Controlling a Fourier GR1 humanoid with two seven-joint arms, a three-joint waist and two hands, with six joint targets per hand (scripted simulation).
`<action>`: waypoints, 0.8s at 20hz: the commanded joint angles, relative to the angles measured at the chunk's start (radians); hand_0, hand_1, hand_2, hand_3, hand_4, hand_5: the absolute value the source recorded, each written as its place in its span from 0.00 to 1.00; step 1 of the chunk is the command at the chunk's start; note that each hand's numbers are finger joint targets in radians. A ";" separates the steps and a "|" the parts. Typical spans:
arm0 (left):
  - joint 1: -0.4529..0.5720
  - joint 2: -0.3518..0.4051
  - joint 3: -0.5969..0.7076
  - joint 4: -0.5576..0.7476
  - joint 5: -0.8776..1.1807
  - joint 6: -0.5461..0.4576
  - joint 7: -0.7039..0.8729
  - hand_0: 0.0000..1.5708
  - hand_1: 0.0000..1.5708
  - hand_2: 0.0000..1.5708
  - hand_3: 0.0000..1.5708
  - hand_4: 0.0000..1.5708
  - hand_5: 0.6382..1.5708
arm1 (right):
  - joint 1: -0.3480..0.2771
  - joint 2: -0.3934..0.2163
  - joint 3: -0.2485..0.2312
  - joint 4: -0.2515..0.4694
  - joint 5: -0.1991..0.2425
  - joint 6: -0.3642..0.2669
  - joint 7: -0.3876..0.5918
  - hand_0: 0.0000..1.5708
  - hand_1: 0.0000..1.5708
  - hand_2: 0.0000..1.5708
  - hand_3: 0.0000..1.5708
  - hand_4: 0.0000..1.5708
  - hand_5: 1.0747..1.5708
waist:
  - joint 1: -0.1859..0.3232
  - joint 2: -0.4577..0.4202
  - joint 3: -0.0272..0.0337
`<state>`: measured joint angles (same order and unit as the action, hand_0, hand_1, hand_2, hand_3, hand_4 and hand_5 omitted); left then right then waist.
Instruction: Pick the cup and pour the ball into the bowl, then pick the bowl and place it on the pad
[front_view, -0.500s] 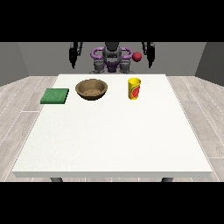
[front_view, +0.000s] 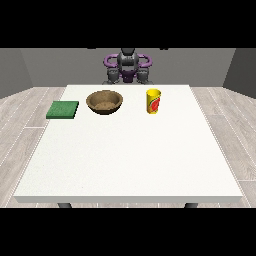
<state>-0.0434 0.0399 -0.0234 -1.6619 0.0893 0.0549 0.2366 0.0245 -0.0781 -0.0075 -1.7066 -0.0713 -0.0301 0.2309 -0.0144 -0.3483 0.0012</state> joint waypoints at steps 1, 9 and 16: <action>0.042 -0.038 -0.059 -0.089 0.020 0.089 0.156 0.00 0.00 0.00 0.00 0.40 0.99 | 0.060 0.009 0.005 -0.104 -0.053 -0.014 0.189 0.00 0.00 0.00 0.00 0.55 0.92 | -0.032 -0.091 -0.0013; -0.097 -0.039 -0.103 -0.168 -0.084 0.182 0.110 0.00 0.00 0.00 0.00 0.38 0.98 | -0.031 -0.027 -0.059 -0.260 -0.076 -0.027 0.200 0.00 0.00 0.00 0.00 0.48 0.96 | -0.047 0.174 -0.0011; -0.226 -0.021 0.015 -0.009 -0.071 0.110 -0.166 0.00 0.00 0.00 0.00 0.35 0.95 | -0.121 0.026 -0.033 -0.166 -0.055 0.004 -0.063 0.00 0.00 0.00 0.06 0.45 0.95 | -0.070 0.473 -0.0011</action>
<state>-0.2076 0.0177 -0.0335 -1.7328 0.0229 0.1750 0.1939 -0.0575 -0.0714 -0.0397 -1.9113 -0.1203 -0.0457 0.2796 -0.0725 -0.0179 0.0000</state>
